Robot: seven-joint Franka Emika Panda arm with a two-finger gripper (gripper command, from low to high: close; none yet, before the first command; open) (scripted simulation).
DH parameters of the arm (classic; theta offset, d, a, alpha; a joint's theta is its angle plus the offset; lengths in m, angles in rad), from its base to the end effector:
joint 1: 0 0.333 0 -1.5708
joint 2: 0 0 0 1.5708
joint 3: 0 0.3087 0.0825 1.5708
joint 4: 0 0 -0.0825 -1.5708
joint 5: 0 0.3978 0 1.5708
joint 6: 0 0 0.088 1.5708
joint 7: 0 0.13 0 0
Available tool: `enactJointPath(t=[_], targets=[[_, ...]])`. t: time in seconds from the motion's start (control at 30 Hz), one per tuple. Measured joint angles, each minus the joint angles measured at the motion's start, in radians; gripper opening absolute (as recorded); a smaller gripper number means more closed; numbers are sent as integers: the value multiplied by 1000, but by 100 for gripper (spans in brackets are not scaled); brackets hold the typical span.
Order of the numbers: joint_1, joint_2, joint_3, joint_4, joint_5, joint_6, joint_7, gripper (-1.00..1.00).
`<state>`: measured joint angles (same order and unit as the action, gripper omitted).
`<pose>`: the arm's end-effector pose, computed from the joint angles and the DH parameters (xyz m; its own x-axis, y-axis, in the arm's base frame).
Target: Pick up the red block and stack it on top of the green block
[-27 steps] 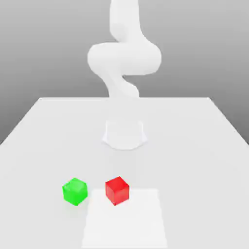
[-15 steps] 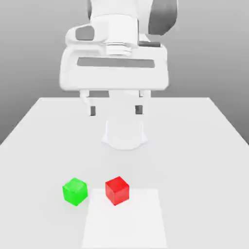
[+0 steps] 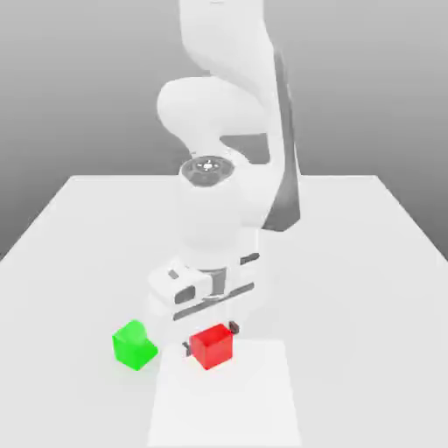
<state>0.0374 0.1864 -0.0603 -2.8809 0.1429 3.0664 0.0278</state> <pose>0.3369 -0.0211 0.1006 0.9816 -0.1910 0.0003 -0.1910 -0.9816 0.0004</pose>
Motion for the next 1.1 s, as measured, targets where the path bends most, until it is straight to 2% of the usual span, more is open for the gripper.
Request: enactJointPath(t=[0.17, 0.3, 0.43, 0.8, 0.9, 1.07, 1.1], targets=[[-1, -4, 0, -1, -5, -5, 4, -100], [21, -128, -50, -19, -104, -109, 74, -100], [-5, -264, -49, -38, -168, -226, 128, -100], [-230, -376, -137, 4, -228, -376, 522, -100], [-253, -339, -153, 13, -212, -349, 562, -100], [-237, -179, -148, 21, -120, -198, 505, -100], [-240, -146, -141, 21, -99, -167, 490, 100]])
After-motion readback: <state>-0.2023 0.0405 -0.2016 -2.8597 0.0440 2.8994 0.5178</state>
